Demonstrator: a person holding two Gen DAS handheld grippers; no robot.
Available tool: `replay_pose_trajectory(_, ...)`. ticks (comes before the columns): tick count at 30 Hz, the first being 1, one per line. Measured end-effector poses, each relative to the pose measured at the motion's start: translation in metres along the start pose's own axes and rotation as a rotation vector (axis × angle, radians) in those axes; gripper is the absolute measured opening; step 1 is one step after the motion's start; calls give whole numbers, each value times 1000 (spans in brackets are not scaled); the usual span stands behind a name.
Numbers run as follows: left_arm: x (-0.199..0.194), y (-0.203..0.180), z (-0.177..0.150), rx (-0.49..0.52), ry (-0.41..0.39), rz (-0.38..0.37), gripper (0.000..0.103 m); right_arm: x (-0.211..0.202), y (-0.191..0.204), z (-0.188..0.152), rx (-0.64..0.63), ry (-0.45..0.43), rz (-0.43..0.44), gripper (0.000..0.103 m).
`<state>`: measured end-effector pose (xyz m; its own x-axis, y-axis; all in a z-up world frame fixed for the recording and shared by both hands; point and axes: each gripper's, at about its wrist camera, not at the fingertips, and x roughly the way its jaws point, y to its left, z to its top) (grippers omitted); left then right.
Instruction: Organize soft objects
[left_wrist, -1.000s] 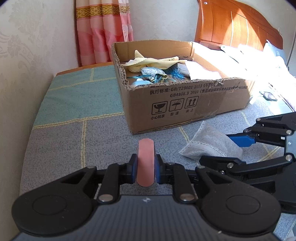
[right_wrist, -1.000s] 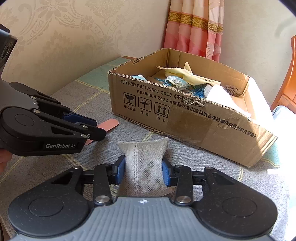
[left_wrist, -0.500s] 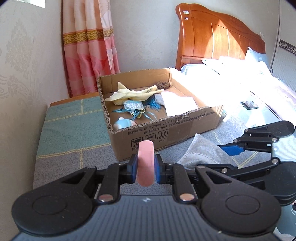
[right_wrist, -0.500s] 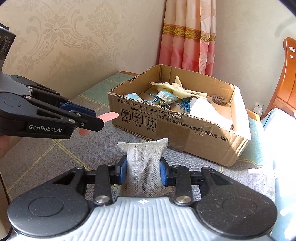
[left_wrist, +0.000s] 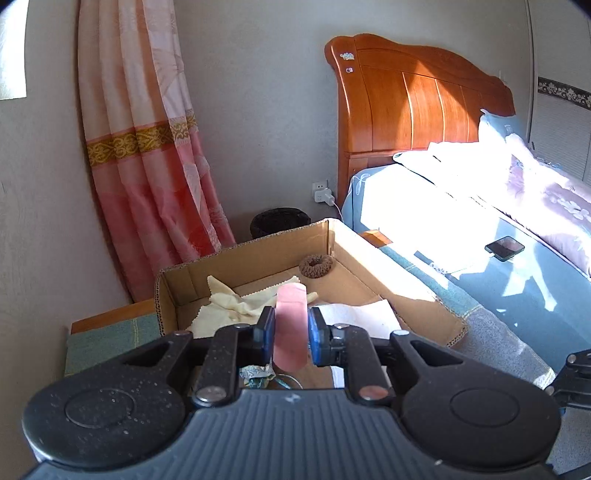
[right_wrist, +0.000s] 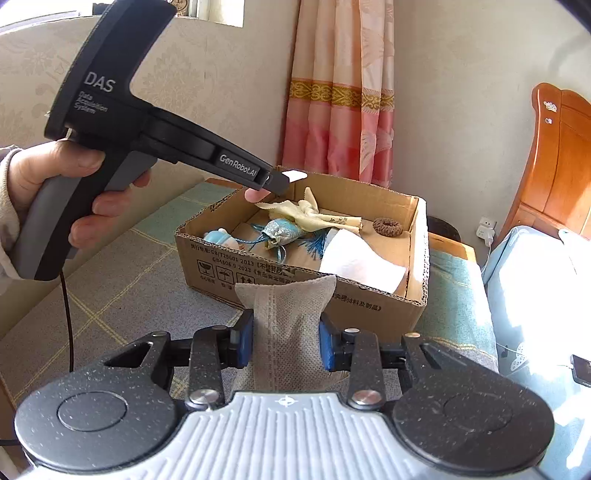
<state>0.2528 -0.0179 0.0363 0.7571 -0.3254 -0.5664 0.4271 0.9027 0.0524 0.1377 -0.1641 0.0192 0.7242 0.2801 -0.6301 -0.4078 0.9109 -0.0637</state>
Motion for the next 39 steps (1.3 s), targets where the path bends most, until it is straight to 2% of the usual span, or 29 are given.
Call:
replay_pose_trajectory(2, 19, 3, 11, -16, -4, 1, 57, 0, -3, 1, 10, -1, -8, 39)
replay_pose_trajectory(3, 26, 5, 13, -34, -7, 7, 79, 0, -5, 1, 15, -1, -13, 39)
replay_pose_trajectory(4, 34, 8, 15, -52, 1, 8, 84, 0, -7, 2, 19, -1, -19, 39)
replay_pose_trajectory(6, 42, 14, 13, -83, 6, 39, 86, 0, -10, 3, 25, 2, -28, 39)
replay_pose_trajectory(9, 30, 21, 3, -86, -19, 90, 100, 1, -15, 8, 24, -1, -37, 39)
replay_pose_trajectory(11, 15, 26, -4, -103, -26, 104, 101, 2, -19, 13, 27, -5, -41, 39)
replay_pose_trajectory(13, -3, 27, -12, -112, -44, 152, 102, 4, -24, 20, 28, -8, -46, 39)
replay_pose_trajectory(18, -41, 17, -33, -62, -83, 244, 102, 20, -44, 42, 85, -3, -32, 39)
replay_pose_trajectory(21, -51, 11, -43, -56, -69, 248, 102, 36, -55, 59, 109, 10, -29, 39)
replay_pose_trajectory(26, -58, 7, -54, -90, -46, 237, 102, 72, -68, 95, 109, 8, -81, 39)
replay_pose_trajectory(28, -60, 8, -56, -103, -46, 238, 102, 89, -75, 108, 130, -13, -126, 48)
replay_pose_trajectory(29, -62, 8, -56, -112, -47, 245, 102, 95, -78, 111, 144, -12, -130, 73)
replay_pose_trajectory(30, -63, 8, -56, -114, -50, 245, 102, 104, -83, 114, 158, -2, -131, 91)
replay_pose_trajectory(35, -70, 9, -60, -125, -65, 245, 102, 119, -91, 109, 192, 39, -149, 94)
replay_pose_trajectory(39, -69, 10, -60, -135, -55, 246, 102, 106, -82, 100, 200, 62, -158, 103)
